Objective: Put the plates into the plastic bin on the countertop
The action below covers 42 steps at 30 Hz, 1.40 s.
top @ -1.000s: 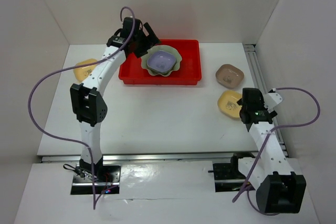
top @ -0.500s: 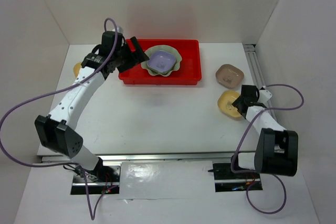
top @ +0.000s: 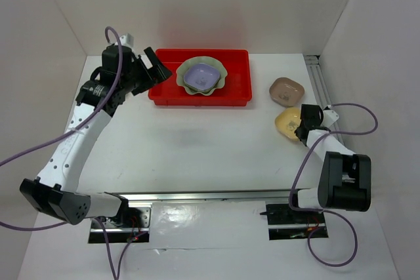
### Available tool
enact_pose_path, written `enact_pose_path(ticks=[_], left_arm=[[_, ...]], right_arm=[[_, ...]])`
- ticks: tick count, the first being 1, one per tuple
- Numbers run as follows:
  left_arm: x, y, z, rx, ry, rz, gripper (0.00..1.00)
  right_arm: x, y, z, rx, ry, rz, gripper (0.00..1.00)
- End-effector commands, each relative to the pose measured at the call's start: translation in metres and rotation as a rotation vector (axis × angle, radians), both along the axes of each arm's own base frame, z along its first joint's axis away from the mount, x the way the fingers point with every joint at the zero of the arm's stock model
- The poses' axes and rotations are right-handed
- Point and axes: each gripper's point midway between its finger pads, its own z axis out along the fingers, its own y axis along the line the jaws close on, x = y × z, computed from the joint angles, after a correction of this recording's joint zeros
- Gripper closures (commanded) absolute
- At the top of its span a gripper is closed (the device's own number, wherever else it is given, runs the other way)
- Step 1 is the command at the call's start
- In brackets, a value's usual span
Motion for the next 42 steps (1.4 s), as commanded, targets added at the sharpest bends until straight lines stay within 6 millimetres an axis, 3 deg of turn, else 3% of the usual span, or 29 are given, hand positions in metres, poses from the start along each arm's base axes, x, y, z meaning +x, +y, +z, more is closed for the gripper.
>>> enact_pose_path(ticks=[1, 6, 9, 13, 15, 17, 18, 20, 21, 22, 23, 24, 25, 26, 27, 28, 29, 30, 31, 32, 33, 37, 40, 42], left_arm=[[-0.002, 0.013, 0.0, 0.033, -0.006, 0.025, 0.01], [-0.005, 0.026, -0.001, 0.042, -0.003, 0.052, 0.01], [-0.009, 0.035, 0.003, 0.04, -0.008, 0.059, 0.01], [-0.013, 0.044, -0.001, 0.057, 0.005, 0.082, 0.01], [-0.014, 0.047, 0.002, 0.069, -0.006, 0.087, 0.01], [-0.016, 0.053, -0.007, 0.092, 0.02, 0.098, 0.01], [-0.018, 0.054, -0.004, 0.09, 0.011, 0.099, 0.01], [-0.018, 0.057, -0.013, 0.104, 0.031, 0.102, 0.01], [-0.02, 0.059, -0.02, 0.103, 0.054, 0.1, 0.01], [-0.02, 0.063, -0.02, 0.103, 0.055, 0.111, 0.01], [-0.022, 0.061, -0.026, 0.109, 0.073, 0.093, 0.01], [-0.022, 0.063, -0.026, 0.104, 0.074, 0.097, 0.01], [-0.023, 0.07, -0.033, 0.117, 0.094, 0.109, 0.01], [-0.023, 0.072, -0.033, 0.112, 0.096, 0.11, 0.01], [-0.024, 0.076, -0.039, 0.115, 0.117, 0.12, 0.01], [-0.023, 0.083, -0.039, 0.108, 0.119, 0.138, 0.01], [-0.024, 0.087, -0.044, 0.102, 0.133, 0.144, 0.01], [-0.024, 0.087, -0.043, 0.087, 0.133, 0.124, 0.01], [-0.023, 0.09, -0.052, 0.082, 0.157, 0.126, 0.01], [-0.022, 0.097, -0.052, 0.08, 0.158, 0.147, 0.01], [-0.019, 0.1, -0.057, 0.083, 0.175, 0.144, 0.01], [-0.015, 0.104, -0.075, 0.076, 0.227, 0.14, 0.01], [-0.014, 0.107, -0.083, 0.075, 0.235, 0.149, 0.01], [-0.013, 0.106, -0.09, 0.07, 0.247, 0.141, 0.01]], right_arm=[[-0.011, 0.004, -0.004, -0.005, 0.052, 0.024, 1.0], [-0.004, 0.045, 0.024, 0.067, -0.026, 0.165, 1.0], [0.005, 0.06, 0.063, 0.088, -0.126, 0.212, 1.0], [0.021, 0.083, 0.13, 0.101, -0.306, 0.273, 1.0], [0.038, 0.096, 0.17, 0.114, -0.411, 0.305, 1.0], [0.056, 0.123, 0.204, 0.144, -0.508, 0.39, 1.0], [0.069, 0.135, 0.205, 0.166, -0.521, 0.427, 1.0], [0.098, 0.172, 0.236, 0.253, -0.635, 0.544, 1.0], [0.11, 0.184, 0.241, 0.272, -0.647, 0.58, 1.0], [0.131, 0.198, 0.214, 0.29, -0.571, 0.597, 1.0], [0.147, 0.224, 0.241, 0.284, -0.611, 0.662, 1.0], [0.16, 0.239, 0.243, 0.285, -0.61, 0.679, 1.0], [0.178, 0.253, 0.207, 0.278, -0.514, 0.685, 1.0], [0.186, 0.273, 0.204, 0.268, -0.502, 0.702, 1.0], [0.203, 0.285, 0.228, 0.256, -0.549, 0.701, 1.0], [0.214, 0.295, 0.19, 0.249, -0.456, 0.685, 1.0], [0.221, 0.304, 0.185, 0.23, -0.442, 0.653, 1.0], [0.235, 0.313, 0.21, 0.224, -0.492, 0.629, 1.0], [0.24, 0.317, 0.203, 0.213, -0.475, 0.603, 1.0], [0.249, 0.324, 0.181, 0.206, -0.438, 0.589, 1.0], [0.256, 0.332, 0.191, 0.227, -0.477, 0.56, 1.0], [0.271, 0.342, 0.166, 0.249, -0.477, 0.465, 1.0], [0.272, 0.352, 0.154, 0.272, -0.469, 0.401, 1.0], [0.27, 0.354, 0.136, 0.255, -0.444, 0.36, 1.0]])
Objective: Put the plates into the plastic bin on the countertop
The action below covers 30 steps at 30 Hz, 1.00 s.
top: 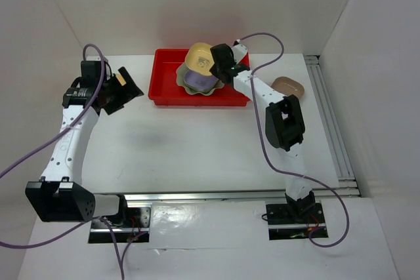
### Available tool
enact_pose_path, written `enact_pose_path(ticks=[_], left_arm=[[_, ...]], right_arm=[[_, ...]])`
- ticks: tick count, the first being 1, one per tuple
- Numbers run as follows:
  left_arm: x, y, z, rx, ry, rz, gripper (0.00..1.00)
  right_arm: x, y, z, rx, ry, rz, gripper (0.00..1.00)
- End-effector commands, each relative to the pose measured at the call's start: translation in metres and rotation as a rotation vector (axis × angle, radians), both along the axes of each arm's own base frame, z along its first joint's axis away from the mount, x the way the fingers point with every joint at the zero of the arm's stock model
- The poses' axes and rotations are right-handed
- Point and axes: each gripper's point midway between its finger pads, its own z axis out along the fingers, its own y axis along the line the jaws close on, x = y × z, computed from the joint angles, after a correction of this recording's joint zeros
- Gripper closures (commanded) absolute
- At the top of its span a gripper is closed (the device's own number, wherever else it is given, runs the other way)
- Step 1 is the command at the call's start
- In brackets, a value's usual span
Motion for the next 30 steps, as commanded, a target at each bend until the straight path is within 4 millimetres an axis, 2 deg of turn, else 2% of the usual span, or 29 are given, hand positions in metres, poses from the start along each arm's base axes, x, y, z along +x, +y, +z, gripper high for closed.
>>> enact_pose_path(ticks=[1, 3, 4, 5, 6, 8, 9, 10, 11, 12, 14, 15, 17, 19, 20, 23, 24, 25, 27, 28, 29, 30], left_arm=[[0.004, -0.002, -0.006, -0.002, -0.007, -0.036, 0.01], [0.006, 0.003, -0.005, 0.004, -0.015, -0.021, 0.01], [0.006, 0.003, -0.005, 0.004, -0.015, -0.02, 0.01], [0.007, 0.007, -0.008, 0.004, -0.006, -0.01, 0.01], [0.006, 0.007, -0.012, 0.003, 0.003, -0.01, 0.01], [0.006, 0.007, -0.012, 0.003, 0.003, -0.01, 0.01], [0.006, 0.01, -0.012, 0.003, 0.003, -0.001, 0.01], [0.005, 0.01, -0.016, 0.003, 0.014, -0.001, 0.01], [0.005, 0.01, -0.016, 0.003, 0.014, -0.001, 0.01], [0.005, 0.01, -0.018, 0.009, 0.013, -0.007, 0.01], [0.005, 0.008, -0.018, 0.003, 0.013, -0.014, 0.01], [0.005, 0.008, -0.018, 0.003, 0.013, -0.014, 0.01], [0.003, 0.009, -0.019, 0.009, 0.012, -0.02, 0.01], [0.003, 0.009, -0.019, 0.01, 0.012, -0.02, 0.01], [0.003, 0.012, -0.019, 0.009, 0.012, -0.011, 0.01], [0.003, 0.012, -0.019, 0.009, 0.012, -0.011, 0.01], [0.003, 0.014, -0.019, 0.011, 0.013, 0.004, 0.01], [0.003, 0.014, -0.019, 0.011, 0.013, 0.005, 0.01], [0.006, 0.025, -0.016, 0.03, 0.008, 0.058, 0.01], [0.006, 0.032, -0.016, 0.028, 0.009, 0.095, 0.01], [0.01, 0.041, -0.02, 0.03, 0.024, 0.147, 0.01], [0.014, 0.048, -0.019, 0.028, 0.023, 0.183, 0.01]], right_arm=[[0.005, 0.004, 0.015, 0.052, -0.044, -0.133, 1.0], [0.003, 0.009, 0.0, 0.043, -0.03, -0.138, 1.0], [0.003, 0.009, 0.0, 0.043, -0.029, -0.138, 1.0], [0.005, 0.01, -0.014, 0.034, -0.017, -0.138, 1.0], [0.004, 0.019, -0.018, 0.031, -0.009, -0.113, 0.98], [0.009, 0.025, -0.017, 0.044, -0.009, -0.099, 0.97], [0.011, 0.026, -0.027, 0.021, 0.006, -0.091, 0.96], [0.012, 0.027, -0.028, 0.019, 0.008, -0.091, 0.94], [0.014, 0.03, -0.019, 0.026, -0.006, -0.078, 0.92], [0.016, 0.031, -0.024, 0.024, -0.002, -0.078, 0.88], [0.014, 0.037, -0.02, 0.029, -0.01, -0.069, 0.59], [0.015, 0.037, -0.018, 0.034, -0.017, -0.069, 0.53], [0.014, 0.037, -0.011, 0.023, -0.036, -0.087, 0.52], [0.015, 0.035, 0.007, 0.029, -0.07, -0.091, 0.44], [0.014, 0.034, 0.005, 0.024, -0.063, -0.091, 0.33], [0.012, 0.03, 0.024, 0.018, -0.089, -0.093, 0.25], [0.01, 0.028, 0.043, 0.033, -0.121, -0.089, 0.25], [0.008, 0.033, 0.055, 0.042, -0.156, -0.081, 0.21], [0.005, 0.033, 0.071, 0.043, -0.18, -0.06, 0.2], [0.002, 0.031, 0.089, 0.051, -0.204, -0.057, 0.13], [-0.003, 0.035, 0.098, 0.038, -0.216, -0.035, 0.13], [-0.01, 0.038, 0.102, 0.026, -0.219, -0.017, 0.07]])
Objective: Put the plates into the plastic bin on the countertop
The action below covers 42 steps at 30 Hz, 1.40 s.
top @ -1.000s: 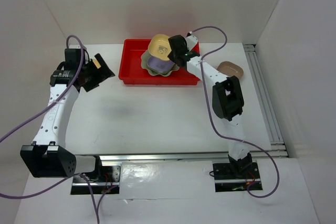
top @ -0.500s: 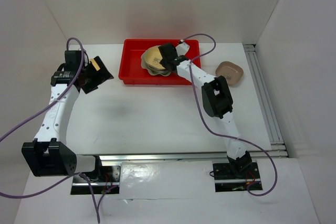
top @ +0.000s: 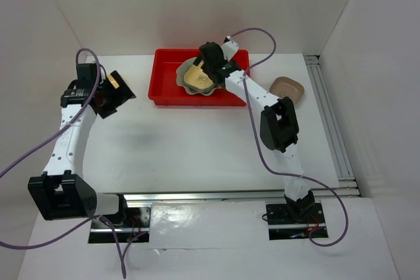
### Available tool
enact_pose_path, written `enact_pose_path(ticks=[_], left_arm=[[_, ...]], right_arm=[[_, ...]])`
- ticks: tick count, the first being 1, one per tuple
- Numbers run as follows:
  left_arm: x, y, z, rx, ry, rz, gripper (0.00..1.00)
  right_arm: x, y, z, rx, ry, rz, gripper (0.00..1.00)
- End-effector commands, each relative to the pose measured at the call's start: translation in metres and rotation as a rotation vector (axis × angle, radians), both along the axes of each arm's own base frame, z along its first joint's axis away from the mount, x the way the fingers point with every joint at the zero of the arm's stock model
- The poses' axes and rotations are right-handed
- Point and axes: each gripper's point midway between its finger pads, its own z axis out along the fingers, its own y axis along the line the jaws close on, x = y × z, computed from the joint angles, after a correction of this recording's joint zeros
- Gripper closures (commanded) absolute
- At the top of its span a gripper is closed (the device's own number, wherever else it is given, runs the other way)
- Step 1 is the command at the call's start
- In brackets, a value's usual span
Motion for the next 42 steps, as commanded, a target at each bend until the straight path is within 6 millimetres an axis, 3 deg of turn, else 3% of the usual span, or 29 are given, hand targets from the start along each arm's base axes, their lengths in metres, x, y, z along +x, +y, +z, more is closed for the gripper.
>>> enact_pose_path(ticks=[1, 2, 4, 5, 6, 7, 8, 9, 10, 11, 12, 13, 14, 15, 16, 17, 18, 25, 30, 31, 33, 35, 39, 42], left_arm=[[0.015, 0.035, 0.005, 0.005, -0.022, 0.162, 0.01], [0.021, 0.041, -0.001, -0.011, -0.001, 0.205, 0.01], [0.037, 0.056, -0.002, -0.005, -0.013, 0.259, 0.01], [0.046, 0.065, -0.013, 0.026, 0.017, 0.289, 0.01], [0.052, 0.075, -0.018, 0.046, 0.033, 0.317, 0.01], [0.058, 0.081, -0.024, 0.062, 0.049, 0.332, 0.01], [0.064, 0.09, -0.031, 0.072, 0.067, 0.353, 0.01], [0.079, 0.101, -0.042, 0.105, 0.096, 0.38, 0.01], [0.088, 0.108, -0.049, 0.137, 0.113, 0.382, 0.01], [0.104, 0.123, -0.038, 0.19, 0.089, 0.417, 0.01], [0.105, 0.127, -0.051, 0.204, 0.154, 0.422, 0.01], [0.116, 0.13, -0.09, 0.213, 0.248, 0.4, 0.01], [0.133, 0.139, -0.088, 0.227, 0.228, 0.392, 0.01], [0.14, 0.135, -0.102, 0.203, 0.253, 0.371, 0.01], [0.141, 0.14, -0.114, 0.201, 0.285, 0.377, 0.01], [0.145, 0.138, -0.139, 0.183, 0.326, 0.373, 0.01], [0.15, 0.137, -0.145, 0.178, 0.321, 0.357, 0.01], [0.19, 0.133, -0.147, 0.19, 0.179, 0.199, 0.01], [0.201, 0.128, -0.139, 0.17, 0.119, 0.168, 0.01], [0.202, 0.128, -0.148, 0.167, 0.143, 0.166, 0.01], [0.204, 0.128, -0.151, 0.164, 0.163, 0.164, 0.01], [0.202, 0.13, -0.168, 0.168, 0.2, 0.168, 0.01], [0.199, 0.134, -0.175, 0.177, 0.223, 0.2, 0.01], [0.191, 0.139, -0.181, 0.198, 0.255, 0.231, 0.08]], right_arm=[[-0.02, 0.002, 0.119, 0.043, -0.208, 0.033, 0.01], [-0.033, 0.014, 0.126, 0.02, -0.224, 0.077, 0.0], [-0.057, 0.011, 0.14, 0.0, -0.256, 0.123, 0.0], [-0.075, 0.014, 0.111, -0.074, -0.213, 0.187, 0.0], [-0.084, 0.011, 0.109, -0.09, -0.214, 0.221, 0.0], [-0.097, 0.009, 0.136, -0.069, -0.277, 0.268, 0.0], [-0.109, 0.01, 0.131, -0.076, -0.27, 0.328, 0.0], [-0.123, 0.003, 0.099, -0.119, -0.218, 0.369, 0.0], [-0.135, 0.001, 0.121, -0.097, -0.287, 0.413, 0.0], [-0.153, 0.0, 0.091, -0.119, -0.237, 0.485, 0.0], [-0.163, -0.002, 0.086, -0.11, -0.23, 0.51, 0.0], [-0.177, -0.004, 0.095, -0.1, -0.261, 0.557, 0.0], [-0.188, -0.001, 0.091, -0.089, -0.263, 0.616, 0.0], [-0.201, -0.005, 0.069, -0.094, -0.219, 0.626, 0.0], [-0.21, -0.009, 0.073, -0.083, -0.229, 0.641, 0.0], [-0.216, -0.01, 0.07, -0.078, -0.23, 0.652, 0.0], [-0.225, -0.016, 0.051, -0.095, -0.195, 0.671, 0.0], [-0.245, -0.028, 0.013, -0.141, -0.131, 0.719, 0.0], [-0.239, -0.026, -0.013, -0.141, -0.086, 0.73, 0.0], [-0.238, -0.025, -0.023, -0.149, -0.062, 0.732, 0.0], [-0.235, -0.022, -0.02, -0.124, -0.07, 0.739, 0.0], [-0.231, -0.022, -0.02, -0.116, -0.079, 0.74, 0.0], [-0.229, -0.024, -0.02, -0.103, -0.075, 0.733, 0.0], [-0.225, -0.026, -0.016, -0.101, -0.083, 0.723, 0.0]])
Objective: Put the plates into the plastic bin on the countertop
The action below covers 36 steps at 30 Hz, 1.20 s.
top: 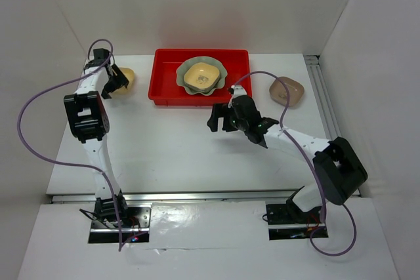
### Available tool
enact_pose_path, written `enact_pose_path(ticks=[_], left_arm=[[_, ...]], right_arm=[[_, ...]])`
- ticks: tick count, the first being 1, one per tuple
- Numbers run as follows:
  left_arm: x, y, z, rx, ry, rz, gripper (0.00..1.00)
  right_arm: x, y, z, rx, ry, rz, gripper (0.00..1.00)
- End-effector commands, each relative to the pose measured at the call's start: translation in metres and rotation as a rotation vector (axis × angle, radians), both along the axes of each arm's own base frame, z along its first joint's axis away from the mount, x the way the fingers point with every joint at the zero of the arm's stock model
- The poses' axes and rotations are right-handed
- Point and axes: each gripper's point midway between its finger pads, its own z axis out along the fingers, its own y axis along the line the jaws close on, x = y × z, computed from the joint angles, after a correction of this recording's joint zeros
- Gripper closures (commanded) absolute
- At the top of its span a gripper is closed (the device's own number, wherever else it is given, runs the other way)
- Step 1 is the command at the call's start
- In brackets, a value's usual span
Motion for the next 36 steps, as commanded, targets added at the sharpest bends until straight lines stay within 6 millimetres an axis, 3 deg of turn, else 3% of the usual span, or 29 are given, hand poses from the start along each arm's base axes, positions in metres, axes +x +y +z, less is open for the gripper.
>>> enact_pose_path(ticks=[1, 2, 3, 6, 7, 8, 9, 11, 13, 16, 19, 20, 21, 22, 23, 25, 26, 28, 29, 31, 33, 34, 35, 36], left_arm=[[-0.006, 0.012, -0.004, 0.047, 0.026, 0.043, 0.11], [-0.008, 0.013, -0.007, 0.053, 0.037, 0.048, 0.2], [-0.009, 0.013, -0.007, 0.053, 0.037, 0.048, 0.2], [-0.014, 0.016, -0.018, 0.066, 0.074, 0.059, 0.57], [-0.016, 0.015, -0.019, 0.06, 0.081, 0.066, 0.75], [-0.015, 0.018, -0.021, 0.044, 0.077, 0.08, 0.85], [-0.019, 0.02, -0.027, 0.029, 0.093, 0.082, 0.9], [-0.017, 0.015, -0.027, 0.0, 0.082, 0.094, 0.94], [-0.021, 0.019, -0.041, -0.006, 0.108, 0.103, 0.96], [-0.024, 0.02, -0.039, -0.004, 0.124, 0.116, 1.0], [-0.03, 0.03, -0.006, 0.044, 0.084, 0.195, 1.0], [-0.034, 0.037, 0.027, 0.08, 0.027, 0.254, 1.0], [-0.037, 0.041, 0.045, 0.1, -0.006, 0.285, 1.0], [-0.036, 0.032, 0.065, 0.122, -0.045, 0.293, 1.0], [-0.044, 0.033, 0.104, 0.177, -0.114, 0.346, 1.0], [-0.045, 0.014, 0.14, 0.231, -0.189, 0.333, 1.0], [-0.046, 0.008, 0.155, 0.251, -0.224, 0.332, 1.0], [-0.047, -0.006, 0.194, 0.274, -0.314, 0.317, 1.0], [-0.039, -0.026, 0.207, 0.268, -0.353, 0.244, 1.0], [-0.026, -0.055, 0.223, 0.222, -0.407, 0.116, 1.0], [-0.004, -0.111, 0.238, 0.134, -0.468, -0.159, 1.0], [0.005, -0.129, 0.245, 0.114, -0.505, -0.233, 1.0], [0.012, -0.154, 0.236, 0.086, -0.495, -0.321, 1.0], [0.02, -0.168, 0.247, 0.091, -0.529, -0.391, 1.0]], right_arm=[[0.014, 0.004, 0.022, 0.053, -0.068, -0.004, 0.0], [0.014, 0.004, 0.022, 0.052, -0.068, -0.004, 0.0], [0.014, 0.004, 0.022, 0.059, -0.063, -0.009, 0.0], [0.012, 0.002, 0.022, 0.059, -0.063, -0.009, 0.0], [0.01, 0.001, 0.024, 0.059, -0.063, -0.009, 0.0], [0.01, 0.001, 0.024, 0.059, -0.063, -0.009, 0.0], [0.009, 0.0, 0.025, 0.058, -0.062, -0.009, 0.0], [0.01, -0.006, 0.025, 0.054, -0.067, -0.027, 0.0], [0.01, -0.01, 0.029, 0.059, -0.074, -0.036, 0.0], [0.01, -0.022, 0.032, 0.058, -0.074, -0.059, 0.0], [0.013, -0.043, 0.047, 0.053, -0.099, -0.106, 0.0], [0.02, -0.057, 0.056, 0.039, -0.125, -0.145, 0.0], [0.021, -0.066, 0.061, 0.036, -0.134, -0.173, 0.0], [0.02, -0.076, 0.077, 0.044, -0.159, -0.199, 0.0], [0.026, -0.096, 0.08, 0.019, -0.176, -0.261, 0.0], [0.029, -0.124, 0.093, 0.0, -0.204, -0.358, 0.0], [0.036, -0.159, 0.089, -0.049, -0.187, -0.488, 0.0], [0.04, -0.192, 0.086, -0.054, -0.158, -0.601, 0.0], [0.044, -0.217, 0.074, -0.053, -0.106, -0.654, 0.0], [0.045, -0.232, 0.064, -0.019, -0.063, -0.671, 0.0], [0.045, -0.249, 0.059, 0.015, -0.041, -0.696, 0.0], [0.045, -0.254, 0.057, 0.021, -0.042, -0.708, 0.0], [0.044, -0.262, 0.058, 0.024, -0.053, -0.729, 0.0], [0.045, -0.28, 0.06, 0.007, -0.07, -0.763, 0.0]])
